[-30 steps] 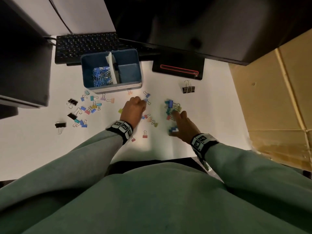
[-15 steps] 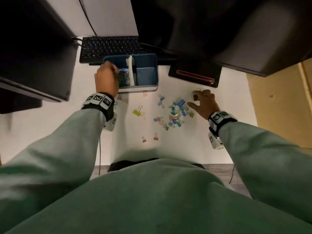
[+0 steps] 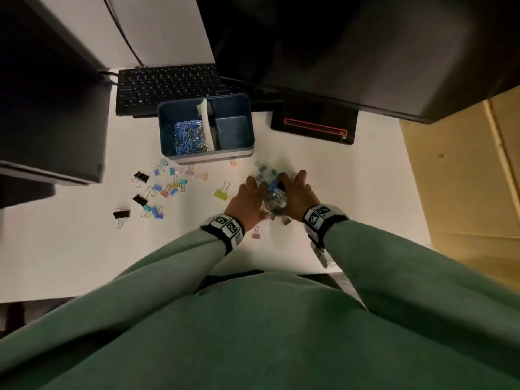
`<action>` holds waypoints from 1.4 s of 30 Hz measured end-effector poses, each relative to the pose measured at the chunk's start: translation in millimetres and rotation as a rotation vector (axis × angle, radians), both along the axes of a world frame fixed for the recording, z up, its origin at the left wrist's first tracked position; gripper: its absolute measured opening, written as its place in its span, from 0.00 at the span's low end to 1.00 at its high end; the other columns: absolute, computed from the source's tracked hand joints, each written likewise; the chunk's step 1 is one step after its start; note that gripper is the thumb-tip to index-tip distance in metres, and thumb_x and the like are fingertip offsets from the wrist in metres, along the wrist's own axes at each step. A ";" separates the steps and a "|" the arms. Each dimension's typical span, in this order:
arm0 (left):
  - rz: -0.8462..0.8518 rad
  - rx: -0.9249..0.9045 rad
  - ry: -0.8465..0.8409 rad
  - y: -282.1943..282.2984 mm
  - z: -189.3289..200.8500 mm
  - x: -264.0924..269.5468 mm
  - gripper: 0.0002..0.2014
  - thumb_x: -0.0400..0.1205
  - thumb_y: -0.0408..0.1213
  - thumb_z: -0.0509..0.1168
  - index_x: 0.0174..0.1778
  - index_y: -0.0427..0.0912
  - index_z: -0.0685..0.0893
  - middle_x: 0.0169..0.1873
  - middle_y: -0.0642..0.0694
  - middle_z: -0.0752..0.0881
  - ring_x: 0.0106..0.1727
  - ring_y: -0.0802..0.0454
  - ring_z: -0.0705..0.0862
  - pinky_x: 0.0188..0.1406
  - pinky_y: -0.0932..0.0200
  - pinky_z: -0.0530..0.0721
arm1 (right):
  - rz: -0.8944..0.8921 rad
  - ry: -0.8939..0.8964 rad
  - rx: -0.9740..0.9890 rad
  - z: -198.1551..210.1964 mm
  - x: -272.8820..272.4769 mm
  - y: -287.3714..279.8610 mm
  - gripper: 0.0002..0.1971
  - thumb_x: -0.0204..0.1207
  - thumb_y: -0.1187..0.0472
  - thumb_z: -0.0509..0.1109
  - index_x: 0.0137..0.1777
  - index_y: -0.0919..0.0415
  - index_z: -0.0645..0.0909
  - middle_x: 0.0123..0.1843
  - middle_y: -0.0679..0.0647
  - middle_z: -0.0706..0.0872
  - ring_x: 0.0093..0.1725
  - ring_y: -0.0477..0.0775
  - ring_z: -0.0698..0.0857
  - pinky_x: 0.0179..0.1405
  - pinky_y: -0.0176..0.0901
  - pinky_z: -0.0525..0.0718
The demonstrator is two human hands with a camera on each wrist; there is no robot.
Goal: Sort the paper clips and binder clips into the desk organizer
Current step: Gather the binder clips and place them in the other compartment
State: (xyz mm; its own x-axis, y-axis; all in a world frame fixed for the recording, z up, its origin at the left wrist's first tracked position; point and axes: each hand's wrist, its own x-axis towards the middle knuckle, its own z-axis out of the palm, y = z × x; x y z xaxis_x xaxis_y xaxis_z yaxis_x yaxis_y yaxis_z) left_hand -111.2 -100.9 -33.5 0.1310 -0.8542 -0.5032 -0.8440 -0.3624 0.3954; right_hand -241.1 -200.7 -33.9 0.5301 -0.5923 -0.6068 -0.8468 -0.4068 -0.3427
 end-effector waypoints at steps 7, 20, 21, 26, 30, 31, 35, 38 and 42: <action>0.057 -0.045 0.110 0.9 -12.7 19.3 0.27 0.74 0.37 0.66 0.69 0.37 0.71 0.58 0.37 0.75 0.57 0.39 0.77 0.54 0.51 0.79 | -0.105 -0.212 0.063 9.8 1.5 2.6 0.28 0.70 0.60 0.76 0.69 0.53 0.70 0.61 0.63 0.66 0.42 0.68 0.82 0.51 0.52 0.87; 0.286 -0.240 0.174 26.5 19.9 56.0 0.04 0.74 0.26 0.69 0.41 0.37 0.86 0.43 0.40 0.83 0.43 0.43 0.84 0.42 0.65 0.73 | -0.432 -0.772 0.408 87.8 40.3 -23.0 0.22 0.73 0.75 0.73 0.65 0.58 0.76 0.54 0.52 0.81 0.51 0.51 0.84 0.40 0.46 0.91; 0.316 -0.297 0.194 25.1 30.7 59.9 0.05 0.73 0.25 0.70 0.41 0.38 0.86 0.43 0.41 0.83 0.41 0.46 0.84 0.41 0.66 0.74 | -0.411 -0.822 0.398 97.3 55.9 -28.2 0.22 0.72 0.74 0.73 0.64 0.58 0.76 0.55 0.51 0.80 0.53 0.52 0.83 0.40 0.48 0.92; 0.585 -0.559 0.215 -14.1 89.2 107.4 0.08 0.77 0.25 0.67 0.39 0.44 0.81 0.43 0.47 0.86 0.42 0.55 0.84 0.46 0.66 0.82 | -0.177 -0.737 0.185 102.4 134.7 -52.4 0.21 0.71 0.72 0.73 0.63 0.58 0.78 0.60 0.55 0.80 0.54 0.55 0.84 0.48 0.54 0.90; 0.647 -0.574 0.139 -52.0 92.4 139.3 0.08 0.74 0.23 0.65 0.38 0.41 0.83 0.42 0.41 0.88 0.44 0.48 0.85 0.52 0.54 0.84 | 0.111 -0.361 0.009 85.3 153.1 -53.0 0.25 0.74 0.68 0.69 0.69 0.47 0.75 0.68 0.65 0.72 0.59 0.68 0.82 0.59 0.48 0.81; 0.626 -0.534 0.165 -56.2 89.4 140.8 0.08 0.74 0.22 0.65 0.41 0.39 0.85 0.43 0.40 0.88 0.45 0.47 0.86 0.54 0.55 0.84 | 0.140 -0.337 -0.008 85.5 150.6 -51.0 0.27 0.75 0.67 0.69 0.72 0.46 0.72 0.69 0.65 0.72 0.61 0.68 0.82 0.61 0.49 0.81; 0.514 -0.472 0.383 -47.6 82.8 142.3 0.16 0.77 0.21 0.66 0.57 0.40 0.85 0.54 0.40 0.86 0.52 0.50 0.86 0.58 0.60 0.84 | -0.033 -0.472 -0.154 94.1 120.9 -39.2 0.20 0.77 0.63 0.67 0.68 0.49 0.74 0.65 0.59 0.78 0.59 0.62 0.83 0.59 0.58 0.84; 0.660 -0.570 0.492 -9.5 83.5 163.9 0.15 0.80 0.23 0.62 0.56 0.44 0.84 0.54 0.44 0.86 0.52 0.50 0.86 0.55 0.56 0.86 | -0.056 -0.287 -0.202 74.0 74.7 -25.8 0.21 0.77 0.53 0.70 0.68 0.52 0.70 0.65 0.60 0.74 0.53 0.64 0.85 0.54 0.58 0.86; 0.788 -0.430 0.010 73.8 62.2 219.4 0.09 0.80 0.32 0.65 0.55 0.41 0.83 0.54 0.39 0.84 0.55 0.42 0.84 0.56 0.55 0.81 | -0.062 0.085 0.052 32.4 33.6 5.5 0.51 0.67 0.42 0.79 0.81 0.41 0.47 0.79 0.69 0.51 0.60 0.75 0.82 0.58 0.60 0.85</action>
